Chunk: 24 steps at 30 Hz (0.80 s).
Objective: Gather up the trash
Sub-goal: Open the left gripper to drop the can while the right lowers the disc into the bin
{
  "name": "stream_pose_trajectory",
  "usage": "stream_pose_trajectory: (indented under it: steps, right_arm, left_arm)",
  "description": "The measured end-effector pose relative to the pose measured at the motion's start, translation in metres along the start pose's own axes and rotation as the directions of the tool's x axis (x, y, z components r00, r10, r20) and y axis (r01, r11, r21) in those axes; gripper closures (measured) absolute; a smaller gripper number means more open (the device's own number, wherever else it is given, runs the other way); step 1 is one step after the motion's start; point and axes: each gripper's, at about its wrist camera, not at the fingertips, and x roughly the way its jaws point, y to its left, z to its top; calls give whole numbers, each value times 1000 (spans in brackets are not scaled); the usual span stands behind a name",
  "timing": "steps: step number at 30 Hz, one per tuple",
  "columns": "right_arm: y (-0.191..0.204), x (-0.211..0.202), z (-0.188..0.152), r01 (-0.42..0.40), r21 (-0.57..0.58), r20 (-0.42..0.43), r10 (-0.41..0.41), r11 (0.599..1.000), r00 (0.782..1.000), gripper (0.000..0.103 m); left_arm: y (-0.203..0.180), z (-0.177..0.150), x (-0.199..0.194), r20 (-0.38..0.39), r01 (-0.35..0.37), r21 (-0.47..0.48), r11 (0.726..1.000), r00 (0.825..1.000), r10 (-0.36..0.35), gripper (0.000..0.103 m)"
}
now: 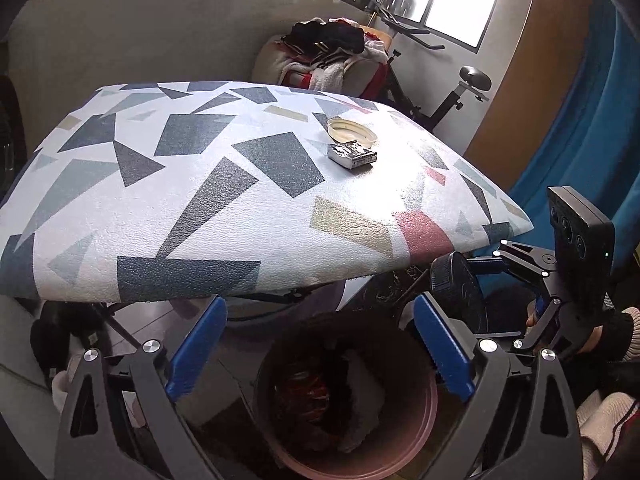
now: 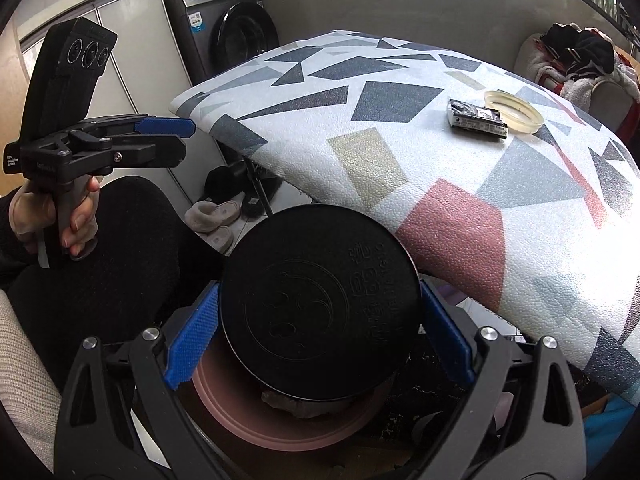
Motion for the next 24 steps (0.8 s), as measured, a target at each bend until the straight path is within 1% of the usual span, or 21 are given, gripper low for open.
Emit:
stream_pose_trajectory:
  steps: [14,16,24]
  right_arm:
    - [4,7,1,1,-12,-24,-1,1000,1000,10]
    - [4,7,1,4,-12,-28,-4,1000,1000,6]
    - [0,9,1,12,7,-29,-11,1000,1000,6]
  left_arm:
    - [2,0,1,-4,-1,-5,1000,1000,1,11]
    - [2,0,1,-4,-1,-5,1000,1000,1,11]
    - [3,0,1,-3,-2,-5,1000,1000,2,11]
